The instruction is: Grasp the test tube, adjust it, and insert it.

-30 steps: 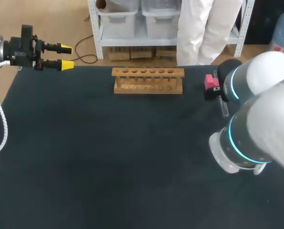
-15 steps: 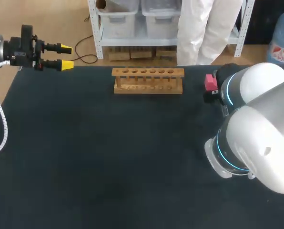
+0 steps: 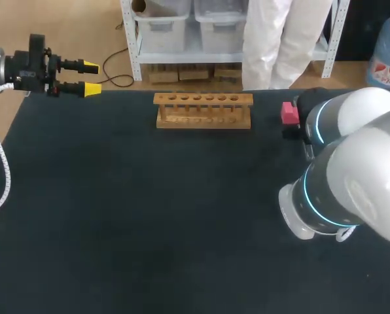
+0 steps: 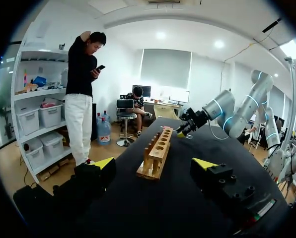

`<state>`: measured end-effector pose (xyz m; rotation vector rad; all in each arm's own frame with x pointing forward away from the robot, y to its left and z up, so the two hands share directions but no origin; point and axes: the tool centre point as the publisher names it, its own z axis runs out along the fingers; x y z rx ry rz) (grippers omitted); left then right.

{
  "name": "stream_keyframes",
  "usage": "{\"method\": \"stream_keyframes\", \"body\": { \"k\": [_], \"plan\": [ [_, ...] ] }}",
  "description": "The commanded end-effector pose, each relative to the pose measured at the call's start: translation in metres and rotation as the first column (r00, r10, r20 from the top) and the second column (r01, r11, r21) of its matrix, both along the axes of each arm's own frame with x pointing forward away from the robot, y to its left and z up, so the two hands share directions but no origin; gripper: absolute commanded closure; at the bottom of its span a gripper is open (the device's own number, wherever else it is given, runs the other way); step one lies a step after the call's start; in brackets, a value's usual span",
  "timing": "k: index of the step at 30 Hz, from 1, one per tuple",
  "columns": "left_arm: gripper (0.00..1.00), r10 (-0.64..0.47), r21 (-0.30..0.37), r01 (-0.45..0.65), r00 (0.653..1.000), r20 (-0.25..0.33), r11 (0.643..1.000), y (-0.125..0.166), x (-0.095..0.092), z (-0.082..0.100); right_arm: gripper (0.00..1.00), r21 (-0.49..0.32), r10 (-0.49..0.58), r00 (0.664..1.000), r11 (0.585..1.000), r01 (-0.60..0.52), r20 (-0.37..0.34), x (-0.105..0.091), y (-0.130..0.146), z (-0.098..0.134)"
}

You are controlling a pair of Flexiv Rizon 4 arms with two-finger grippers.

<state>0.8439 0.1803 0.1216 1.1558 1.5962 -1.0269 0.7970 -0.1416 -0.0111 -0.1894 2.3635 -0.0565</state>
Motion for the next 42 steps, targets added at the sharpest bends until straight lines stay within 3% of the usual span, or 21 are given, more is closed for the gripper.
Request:
{"method": "stream_keyframes", "body": {
  "k": [1,11,14,15,16,17,26,35,42],
  "plan": [
    [0.00,0.004,-0.001,-0.004,1.000,0.004,1.000,0.000,-0.002,-0.001,0.60,0.017,0.018,1.000,1.000,-0.018,-0.012,0.002,-0.003,0.000],
    [0.00,0.004,-0.001,-0.004,1.000,0.004,1.000,0.000,-0.002,-0.001,0.68,0.022,0.027,0.999,0.999,-0.027,-0.029,0.002,-0.004,-0.003],
    [0.00,0.004,-0.001,-0.004,1.000,0.004,1.000,0.000,-0.002,-0.001,0.74,0.023,0.028,0.999,0.999,-0.027,-0.034,0.002,-0.004,-0.004],
    [0.00,0.004,-0.001,-0.004,1.000,0.004,1.000,0.000,-0.002,-0.001,0.78,0.023,0.027,0.999,0.999,-0.027,-0.035,0.002,-0.004,-0.004],
    [0.00,0.004,-0.001,-0.004,1.000,0.004,1.000,0.000,-0.002,-0.001,0.93,0.023,0.026,0.999,0.999,-0.026,-0.037,0.002,-0.004,-0.004],
    [0.00,0.004,-0.001,-0.004,1.000,0.004,1.000,0.000,-0.002,-0.001,1.00,0.022,0.025,0.999,0.999,-0.024,-0.039,0.002,-0.004,-0.004],
    [0.00,0.004,-0.001,-0.004,1.000,0.004,1.000,0.000,-0.002,-0.001,1.00,0.033,-0.025,0.999,0.999,0.027,-0.034,-0.005,-0.003,0.002],
    [0.00,0.004,-0.001,-0.004,1.000,0.004,1.000,0.000,-0.002,-0.001,1.00,0.023,-0.048,0.999,0.999,0.047,0.013,-0.025,0.009,0.050],
    [0.00,0.004,-0.001,-0.004,1.000,0.004,1.000,0.000,-0.002,-0.001,1.00,-0.006,-0.043,0.999,0.999,0.043,0.024,-0.036,0.011,0.071]
  ]
}}
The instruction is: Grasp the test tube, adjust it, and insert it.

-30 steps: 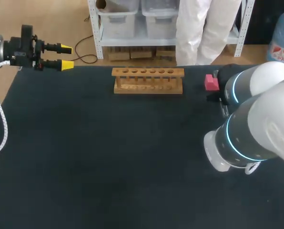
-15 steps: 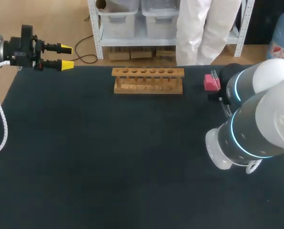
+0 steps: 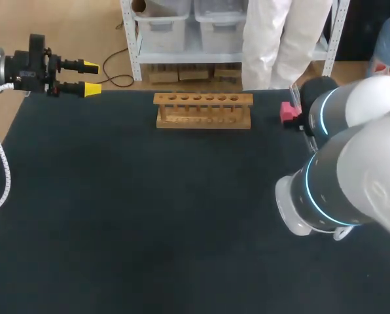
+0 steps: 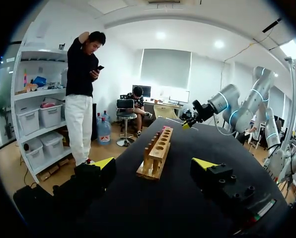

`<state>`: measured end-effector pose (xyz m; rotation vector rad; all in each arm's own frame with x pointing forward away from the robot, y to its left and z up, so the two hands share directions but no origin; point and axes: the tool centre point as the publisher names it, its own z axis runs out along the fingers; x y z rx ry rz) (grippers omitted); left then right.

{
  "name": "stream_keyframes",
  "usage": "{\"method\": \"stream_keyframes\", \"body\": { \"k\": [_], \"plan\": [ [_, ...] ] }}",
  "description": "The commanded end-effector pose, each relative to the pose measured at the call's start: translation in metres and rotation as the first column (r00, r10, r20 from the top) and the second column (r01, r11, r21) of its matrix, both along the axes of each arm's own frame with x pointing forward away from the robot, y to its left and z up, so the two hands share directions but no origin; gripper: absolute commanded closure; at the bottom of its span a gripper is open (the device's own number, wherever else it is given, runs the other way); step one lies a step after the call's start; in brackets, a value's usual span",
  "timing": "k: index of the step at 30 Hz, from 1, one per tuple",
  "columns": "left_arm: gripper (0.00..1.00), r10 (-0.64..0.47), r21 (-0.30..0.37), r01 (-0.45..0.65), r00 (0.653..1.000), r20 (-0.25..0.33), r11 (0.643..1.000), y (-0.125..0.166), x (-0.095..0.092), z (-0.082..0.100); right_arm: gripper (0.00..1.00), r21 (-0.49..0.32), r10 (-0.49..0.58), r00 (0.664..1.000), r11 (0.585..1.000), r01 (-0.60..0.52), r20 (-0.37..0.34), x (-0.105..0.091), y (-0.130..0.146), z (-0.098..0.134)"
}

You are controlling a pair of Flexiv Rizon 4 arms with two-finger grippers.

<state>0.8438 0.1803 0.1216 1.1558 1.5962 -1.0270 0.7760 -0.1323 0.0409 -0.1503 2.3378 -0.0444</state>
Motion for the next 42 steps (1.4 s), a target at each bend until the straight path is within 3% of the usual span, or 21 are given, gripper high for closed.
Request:
{"method": "stream_keyframes", "body": {
  "k": [1,10,27,34,37,42],
  "plan": [
    [0.00,0.004,-0.001,-0.004,1.000,0.004,1.000,0.000,-0.002,-0.001,1.00,-0.040,-0.024,1.000,0.999,0.024,0.001,-0.016,0.001,0.023],
    [0.00,0.004,-0.001,-0.004,1.000,0.004,1.000,0.000,-0.002,-0.001,1.00,-0.078,-0.063,0.997,0.995,0.066,0.035,-0.026,0.003,0.056],
    [0.00,0.004,-0.001,-0.004,1.000,0.004,1.000,0.000,-0.002,-0.001,1.00,-0.105,-0.073,0.995,0.991,0.080,0.072,-0.036,0.029,0.097],
    [0.00,0.004,-0.001,-0.004,1.000,0.004,1.000,0.000,-0.002,-0.001,1.00,-0.112,-0.072,0.995,0.991,0.080,0.069,-0.034,0.046,0.102],
    [0.00,0.004,-0.001,-0.004,1.000,0.004,1.000,0.000,-0.002,-0.001,1.00,-0.070,-0.078,0.995,0.994,0.082,0.057,-0.032,0.055,0.099],
    [0.00,0.004,-0.001,-0.004,1.000,0.004,1.000,0.000,-0.002,-0.001,1.00,-0.047,-0.098,0.995,0.994,0.099,0.031,-0.016,0.069,0.091]
  ]
}}
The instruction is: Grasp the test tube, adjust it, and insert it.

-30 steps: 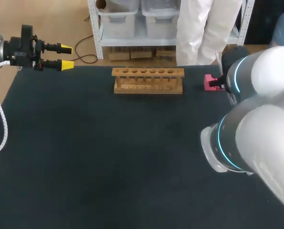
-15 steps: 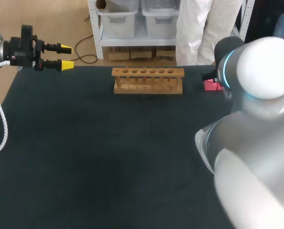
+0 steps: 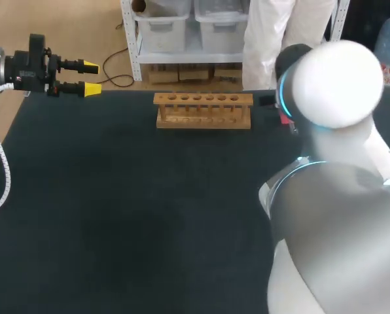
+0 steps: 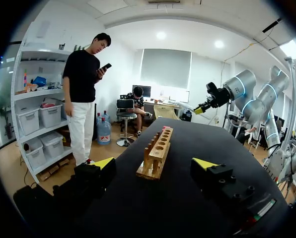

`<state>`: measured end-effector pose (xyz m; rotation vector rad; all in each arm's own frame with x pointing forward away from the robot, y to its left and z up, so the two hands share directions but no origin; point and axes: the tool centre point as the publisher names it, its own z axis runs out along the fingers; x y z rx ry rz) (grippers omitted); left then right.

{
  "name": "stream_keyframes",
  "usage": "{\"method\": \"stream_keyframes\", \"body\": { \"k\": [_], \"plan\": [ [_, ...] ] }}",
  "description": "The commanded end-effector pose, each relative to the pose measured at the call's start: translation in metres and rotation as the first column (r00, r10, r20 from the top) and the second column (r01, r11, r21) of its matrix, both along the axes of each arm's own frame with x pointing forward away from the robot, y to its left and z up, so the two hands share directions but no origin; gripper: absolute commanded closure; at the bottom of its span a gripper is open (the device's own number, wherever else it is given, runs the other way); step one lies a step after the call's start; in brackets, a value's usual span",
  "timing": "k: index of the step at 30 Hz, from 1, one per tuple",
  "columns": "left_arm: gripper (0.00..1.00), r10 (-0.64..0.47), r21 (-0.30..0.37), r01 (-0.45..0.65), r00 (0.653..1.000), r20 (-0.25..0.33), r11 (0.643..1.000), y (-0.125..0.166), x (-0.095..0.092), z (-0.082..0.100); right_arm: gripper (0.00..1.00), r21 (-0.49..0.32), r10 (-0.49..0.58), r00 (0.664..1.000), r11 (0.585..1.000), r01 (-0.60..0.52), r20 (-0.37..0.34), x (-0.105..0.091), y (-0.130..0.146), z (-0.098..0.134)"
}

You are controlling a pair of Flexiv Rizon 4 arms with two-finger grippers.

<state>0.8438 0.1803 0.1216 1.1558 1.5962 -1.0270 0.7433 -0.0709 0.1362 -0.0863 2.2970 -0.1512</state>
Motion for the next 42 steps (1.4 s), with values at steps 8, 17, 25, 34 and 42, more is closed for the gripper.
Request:
{"method": "stream_keyframes", "body": {
  "k": [8,17,25,34,42],
  "plan": [
    [0.00,0.004,-0.001,-0.004,1.000,0.004,1.000,0.000,-0.002,-0.001,1.00,0.062,-0.002,1.000,0.998,0.003,-0.012,0.048,0.025,-0.019],
    [0.00,0.004,-0.001,-0.004,1.000,0.004,1.000,0.000,-0.002,-0.001,1.00,0.076,0.026,0.999,0.997,-0.024,-0.024,0.064,0.037,-0.027],
    [0.00,0.004,-0.001,-0.004,1.000,0.004,1.000,0.000,-0.002,-0.001,1.00,0.106,0.029,0.998,0.994,-0.024,-0.055,0.070,0.055,-0.041],
    [0.00,0.004,-0.001,-0.004,1.000,0.004,1.000,0.000,-0.002,-0.001,1.00,0.123,0.019,0.998,0.992,-0.011,-0.068,0.061,0.070,-0.042],
    [0.00,0.004,-0.001,-0.004,1.000,0.004,1.000,0.000,-0.002,-0.001,1.00,0.157,0.047,0.995,0.987,-0.032,-0.091,0.055,0.096,-0.050]
  ]
}}
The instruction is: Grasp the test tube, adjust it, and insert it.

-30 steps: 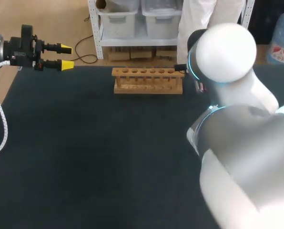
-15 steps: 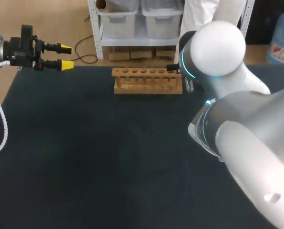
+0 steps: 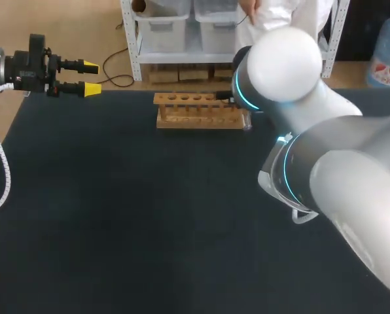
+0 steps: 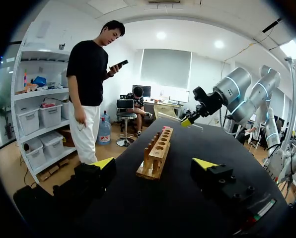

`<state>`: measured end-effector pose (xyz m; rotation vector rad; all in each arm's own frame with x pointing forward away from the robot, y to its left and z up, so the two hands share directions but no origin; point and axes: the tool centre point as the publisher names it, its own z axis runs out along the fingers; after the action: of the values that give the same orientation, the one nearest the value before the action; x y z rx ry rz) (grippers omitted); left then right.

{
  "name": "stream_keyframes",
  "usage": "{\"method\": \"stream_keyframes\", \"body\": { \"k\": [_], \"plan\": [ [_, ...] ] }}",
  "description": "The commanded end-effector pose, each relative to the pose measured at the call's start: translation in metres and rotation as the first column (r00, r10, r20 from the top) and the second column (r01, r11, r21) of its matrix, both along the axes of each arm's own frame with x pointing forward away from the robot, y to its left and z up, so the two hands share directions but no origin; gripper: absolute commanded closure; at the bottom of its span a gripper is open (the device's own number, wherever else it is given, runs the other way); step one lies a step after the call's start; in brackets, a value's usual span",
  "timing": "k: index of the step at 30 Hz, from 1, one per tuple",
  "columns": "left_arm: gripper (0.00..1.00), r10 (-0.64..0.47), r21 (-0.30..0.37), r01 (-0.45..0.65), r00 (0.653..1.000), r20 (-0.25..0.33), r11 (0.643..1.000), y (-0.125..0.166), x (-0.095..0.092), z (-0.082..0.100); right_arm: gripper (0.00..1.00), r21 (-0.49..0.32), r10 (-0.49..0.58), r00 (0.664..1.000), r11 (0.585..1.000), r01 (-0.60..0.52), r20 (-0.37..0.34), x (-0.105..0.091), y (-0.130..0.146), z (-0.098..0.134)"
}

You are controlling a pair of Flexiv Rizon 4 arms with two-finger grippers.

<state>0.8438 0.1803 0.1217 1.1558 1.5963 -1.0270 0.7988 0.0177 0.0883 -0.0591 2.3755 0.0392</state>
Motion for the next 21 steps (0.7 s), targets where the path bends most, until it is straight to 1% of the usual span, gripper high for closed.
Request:
{"method": "stream_keyframes", "body": {
  "k": [1,9,21],
  "plan": [
    [0.00,0.004,-0.001,-0.004,1.000,0.004,1.000,0.000,-0.002,-0.001,1.00,0.012,0.006,1.000,1.000,-0.005,-0.018,-0.001,0.009,-0.003],
    [0.00,0.004,-0.001,-0.004,1.000,0.004,1.000,0.000,-0.002,-0.001,1.00,0.040,0.026,0.999,0.999,-0.024,-0.043,0.002,0.023,-0.011],
    [0.00,0.004,-0.001,-0.004,1.000,0.004,1.000,0.000,-0.002,-0.001,1.00,0.058,0.050,0.996,0.997,-0.046,-0.068,0.001,0.031,-0.022]
  ]
}}
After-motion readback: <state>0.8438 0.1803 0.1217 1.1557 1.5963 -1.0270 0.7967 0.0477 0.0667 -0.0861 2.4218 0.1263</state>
